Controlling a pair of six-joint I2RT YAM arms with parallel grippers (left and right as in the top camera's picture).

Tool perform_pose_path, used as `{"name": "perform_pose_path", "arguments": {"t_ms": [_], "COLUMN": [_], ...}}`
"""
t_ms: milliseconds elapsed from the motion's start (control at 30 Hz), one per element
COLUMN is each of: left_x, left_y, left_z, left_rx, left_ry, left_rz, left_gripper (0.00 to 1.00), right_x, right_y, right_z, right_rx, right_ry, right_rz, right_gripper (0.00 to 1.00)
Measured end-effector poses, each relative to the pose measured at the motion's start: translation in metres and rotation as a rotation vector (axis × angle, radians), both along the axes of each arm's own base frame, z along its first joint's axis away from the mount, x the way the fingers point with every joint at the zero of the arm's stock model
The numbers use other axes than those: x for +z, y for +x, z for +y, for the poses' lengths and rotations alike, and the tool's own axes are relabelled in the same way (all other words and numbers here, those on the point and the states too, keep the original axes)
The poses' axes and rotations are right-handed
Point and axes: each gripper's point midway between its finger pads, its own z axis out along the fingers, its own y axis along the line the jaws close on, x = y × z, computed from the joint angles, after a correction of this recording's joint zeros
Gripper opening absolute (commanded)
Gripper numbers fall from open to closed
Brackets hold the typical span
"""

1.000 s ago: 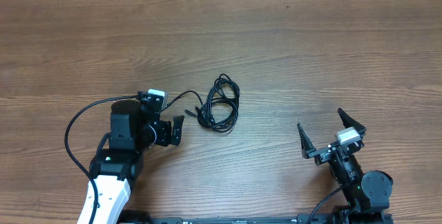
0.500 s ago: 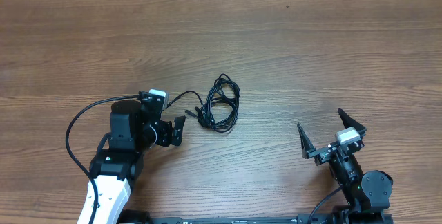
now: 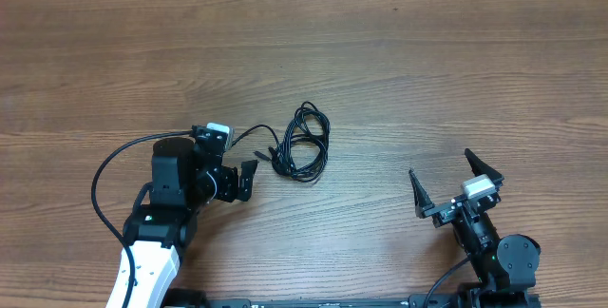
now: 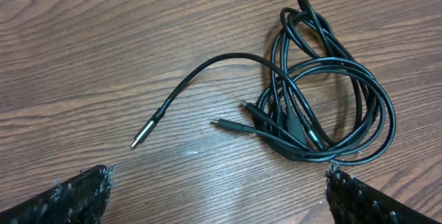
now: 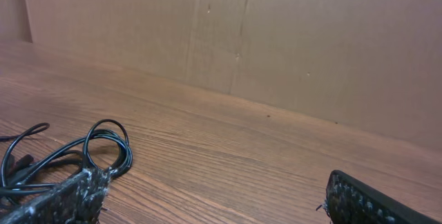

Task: Untangle cables
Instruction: 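Move the left gripper forward toward the coiled black cable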

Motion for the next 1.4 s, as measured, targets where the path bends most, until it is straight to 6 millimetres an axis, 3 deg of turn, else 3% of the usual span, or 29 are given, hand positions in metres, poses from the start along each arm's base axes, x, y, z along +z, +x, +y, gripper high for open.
{"name": "perform_pose_path", "arguments": {"t_ms": [400,1133,1400], "left_x": [-0.006,0.002,0.001], "left_y": [-0.006,-0.012,-0.028], "left_z": [-0.011,-0.034,-0.047], "left_rx": [-0.038,-0.071,-0.099], "left_ry": [-0.057,-0.233,-0.322], "left_rz": [0.047,0.091,0.175], "left_gripper": [1.0,1.0,1.0], "right_x": [0.0,0.0,0.0], "right_y": [0.0,0.0,0.0], "right_z": [0.0,0.0,0.0], "right_rx": [0.0,0.0,0.0], "right_ry": [0.0,-0.001,0.0], "right_rz": [-0.001,-0.001,0.0], "right_gripper": [1.0,1.0,1.0]}}
